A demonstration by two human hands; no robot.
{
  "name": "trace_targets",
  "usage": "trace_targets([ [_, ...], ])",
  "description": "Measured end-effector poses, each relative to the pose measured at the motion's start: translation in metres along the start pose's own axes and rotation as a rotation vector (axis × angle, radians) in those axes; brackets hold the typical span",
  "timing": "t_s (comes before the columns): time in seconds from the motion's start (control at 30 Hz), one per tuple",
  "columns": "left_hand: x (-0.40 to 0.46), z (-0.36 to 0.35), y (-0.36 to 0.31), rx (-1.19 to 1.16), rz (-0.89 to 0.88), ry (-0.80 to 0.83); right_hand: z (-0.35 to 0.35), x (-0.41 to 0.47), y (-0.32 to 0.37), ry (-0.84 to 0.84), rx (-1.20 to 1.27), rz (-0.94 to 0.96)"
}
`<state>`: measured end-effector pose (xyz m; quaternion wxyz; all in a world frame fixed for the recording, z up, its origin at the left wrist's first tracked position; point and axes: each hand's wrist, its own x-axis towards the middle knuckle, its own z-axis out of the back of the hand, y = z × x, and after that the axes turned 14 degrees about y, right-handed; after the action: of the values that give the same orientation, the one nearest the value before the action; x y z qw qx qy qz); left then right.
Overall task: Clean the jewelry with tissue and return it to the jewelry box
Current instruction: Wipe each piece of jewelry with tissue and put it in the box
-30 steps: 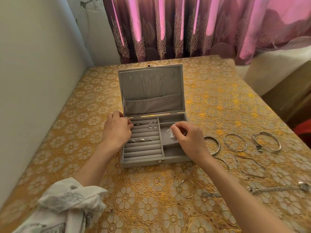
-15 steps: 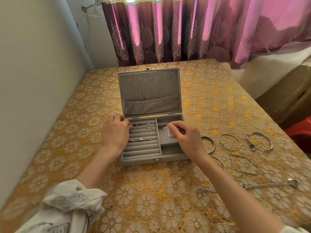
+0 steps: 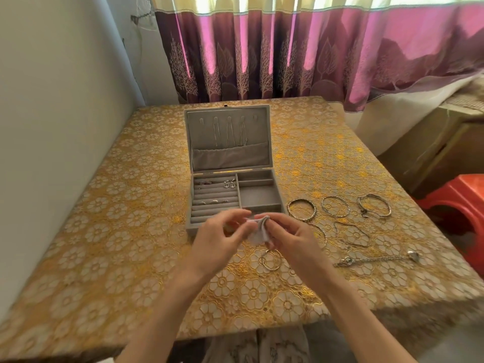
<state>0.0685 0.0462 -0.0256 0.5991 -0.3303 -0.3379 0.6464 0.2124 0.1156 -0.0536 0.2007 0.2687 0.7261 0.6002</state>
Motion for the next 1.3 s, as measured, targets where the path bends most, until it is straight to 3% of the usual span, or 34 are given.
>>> trace_targets([
  [0.23, -0.024, -0.026, -0.002, -0.097, 0.056, -0.036, -0.012, -0.032, -0.015, -0.014, 0.083, -0.004],
  [0.43, -0.033, -0.035, 0.000, -0.189, 0.143, -0.040, -0.013, -0.047, -0.024, -0.047, -0.156, -0.079],
  [0.6, -0.037, -0.037, 0.003, -0.315, 0.206, 0.005, -0.014, -0.051, -0.030, -0.064, -0.192, -0.083],
  [1.07, -0.033, -0.032, 0.011, -0.278, 0.189, 0.110, -0.009, -0.050, -0.035, -0.020, -0.160, -0.063],
  [1.3, -0.027, -0.029, 0.010, -0.296, 0.144, 0.175, -0.003, -0.048, -0.031, 0.027, -0.033, -0.095],
])
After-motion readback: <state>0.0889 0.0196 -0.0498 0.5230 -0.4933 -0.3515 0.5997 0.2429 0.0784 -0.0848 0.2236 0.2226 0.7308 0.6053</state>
